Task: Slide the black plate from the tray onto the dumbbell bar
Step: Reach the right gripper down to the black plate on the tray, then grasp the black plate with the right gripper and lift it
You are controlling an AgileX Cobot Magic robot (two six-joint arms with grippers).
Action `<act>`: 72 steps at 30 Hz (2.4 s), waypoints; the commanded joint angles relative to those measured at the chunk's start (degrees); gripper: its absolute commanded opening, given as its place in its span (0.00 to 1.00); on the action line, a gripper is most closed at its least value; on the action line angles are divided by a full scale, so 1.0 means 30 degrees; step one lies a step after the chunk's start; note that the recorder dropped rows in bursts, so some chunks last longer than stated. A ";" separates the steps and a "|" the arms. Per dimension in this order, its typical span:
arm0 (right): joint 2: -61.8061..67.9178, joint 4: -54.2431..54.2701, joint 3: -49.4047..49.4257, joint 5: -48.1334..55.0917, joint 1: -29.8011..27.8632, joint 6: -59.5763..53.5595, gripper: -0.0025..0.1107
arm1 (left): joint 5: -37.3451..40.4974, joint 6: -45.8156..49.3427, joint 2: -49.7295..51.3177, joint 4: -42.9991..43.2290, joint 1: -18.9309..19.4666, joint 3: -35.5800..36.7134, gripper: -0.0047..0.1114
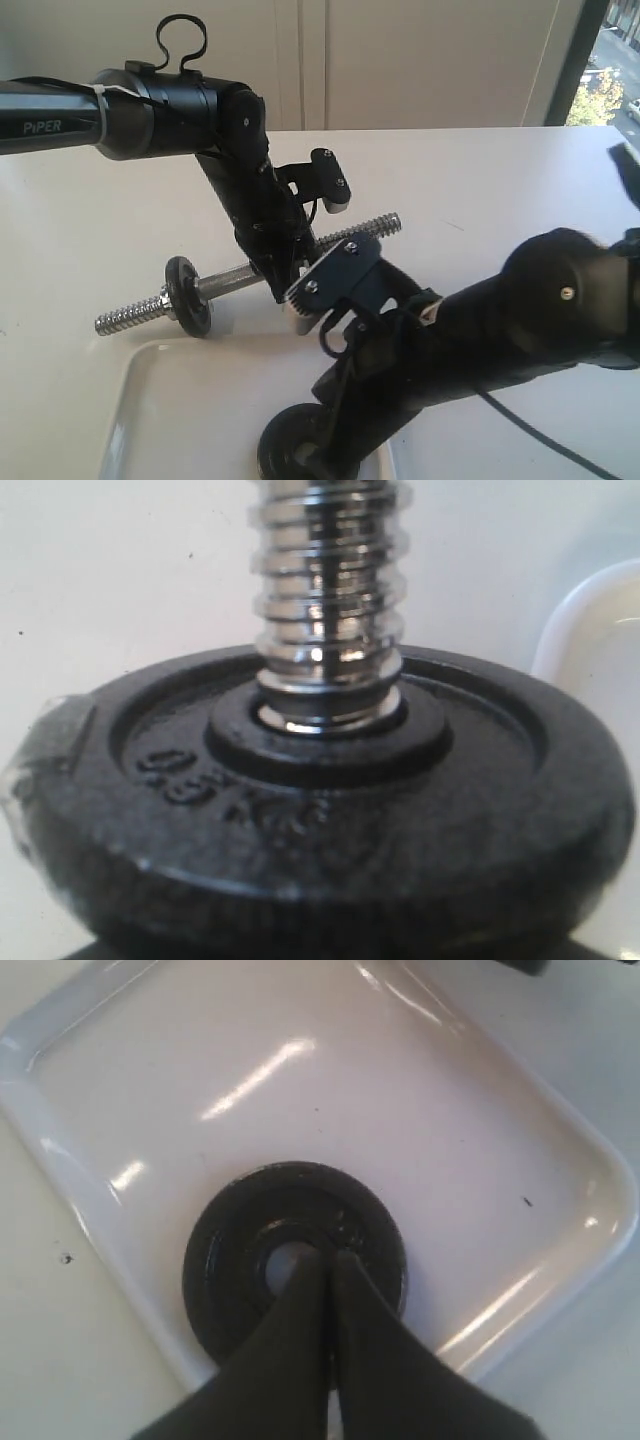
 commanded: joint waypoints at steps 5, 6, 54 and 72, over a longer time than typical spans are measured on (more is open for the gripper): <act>0.2627 -0.8881 -0.2092 0.0493 0.2379 0.8383 0.03 | -0.0310 -0.0728 -0.1344 -0.1020 -0.0022 -0.0351 0.04; 0.2657 -0.8875 -0.2176 0.0631 0.2379 0.8384 0.05 | -0.0310 -0.0728 -0.1344 -0.1020 -0.0022 -0.0351 0.04; 0.6869 -1.0263 -0.3459 0.2990 0.2422 0.8291 0.95 | -0.0027 -0.0682 -0.1344 -0.1020 -0.0022 -0.0351 0.04; 0.6503 -1.0263 -0.3743 0.4462 0.2422 0.9307 0.02 | -0.0027 -0.0682 -0.1344 -0.0854 -0.0022 -0.0351 0.04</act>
